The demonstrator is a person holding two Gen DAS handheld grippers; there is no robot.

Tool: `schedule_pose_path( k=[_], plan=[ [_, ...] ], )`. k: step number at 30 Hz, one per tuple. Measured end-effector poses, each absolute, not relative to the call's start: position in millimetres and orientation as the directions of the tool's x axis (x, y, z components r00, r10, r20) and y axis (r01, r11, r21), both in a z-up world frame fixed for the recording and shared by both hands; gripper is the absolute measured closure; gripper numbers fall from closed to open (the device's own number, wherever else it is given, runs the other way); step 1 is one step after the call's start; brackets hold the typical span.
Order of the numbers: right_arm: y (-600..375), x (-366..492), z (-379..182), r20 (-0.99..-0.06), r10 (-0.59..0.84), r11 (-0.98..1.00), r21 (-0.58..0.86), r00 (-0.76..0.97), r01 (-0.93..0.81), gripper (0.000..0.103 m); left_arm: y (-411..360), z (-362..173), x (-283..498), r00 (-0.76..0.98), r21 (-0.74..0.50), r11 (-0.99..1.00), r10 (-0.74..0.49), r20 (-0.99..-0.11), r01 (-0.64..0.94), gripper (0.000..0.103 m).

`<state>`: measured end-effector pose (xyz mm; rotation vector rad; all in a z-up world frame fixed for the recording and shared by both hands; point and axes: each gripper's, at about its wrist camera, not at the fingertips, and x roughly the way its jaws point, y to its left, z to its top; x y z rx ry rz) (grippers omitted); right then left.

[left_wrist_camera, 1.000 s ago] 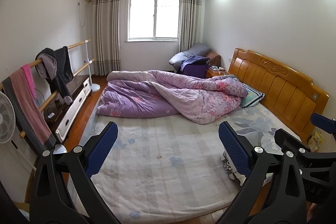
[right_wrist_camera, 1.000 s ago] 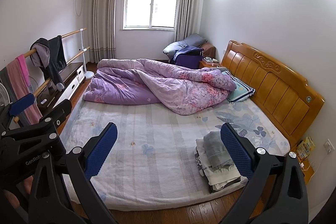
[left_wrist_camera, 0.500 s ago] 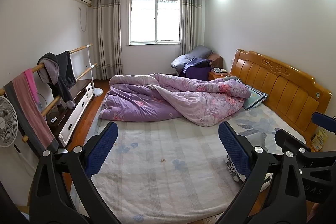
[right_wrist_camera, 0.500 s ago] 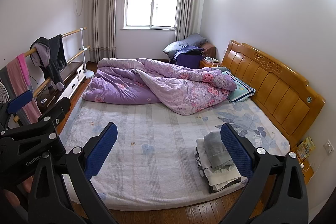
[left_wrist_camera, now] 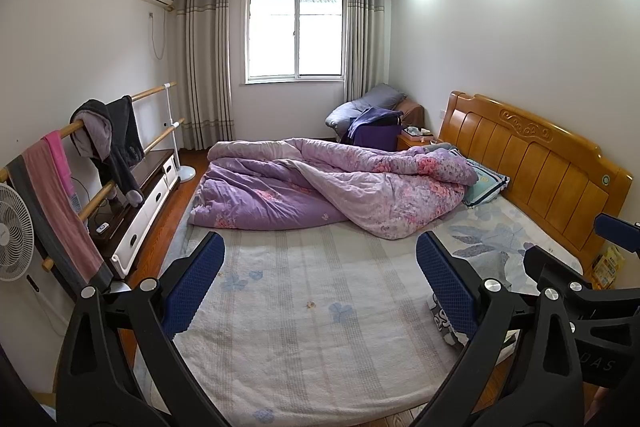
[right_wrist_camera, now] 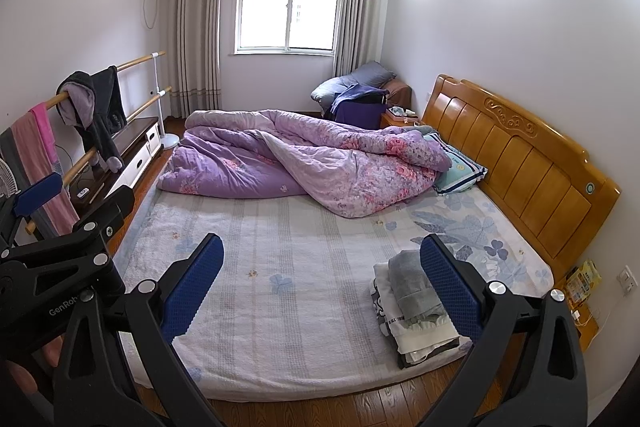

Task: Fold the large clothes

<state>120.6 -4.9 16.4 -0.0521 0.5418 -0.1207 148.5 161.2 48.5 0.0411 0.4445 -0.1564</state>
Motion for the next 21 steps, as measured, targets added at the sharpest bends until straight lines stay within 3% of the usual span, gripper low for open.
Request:
schedule_pose_path(
  k=[21],
  plan=[
    [-12.0, 129.4, 16.3, -0.517, -0.118, 0.993, -0.076, 0.848, 0.092, 0.008, 167.3, 49.0, 151.9, 0.888, 0.008, 0.986, -0.145, -0.436, 0.165, 0.006]
  ],
)
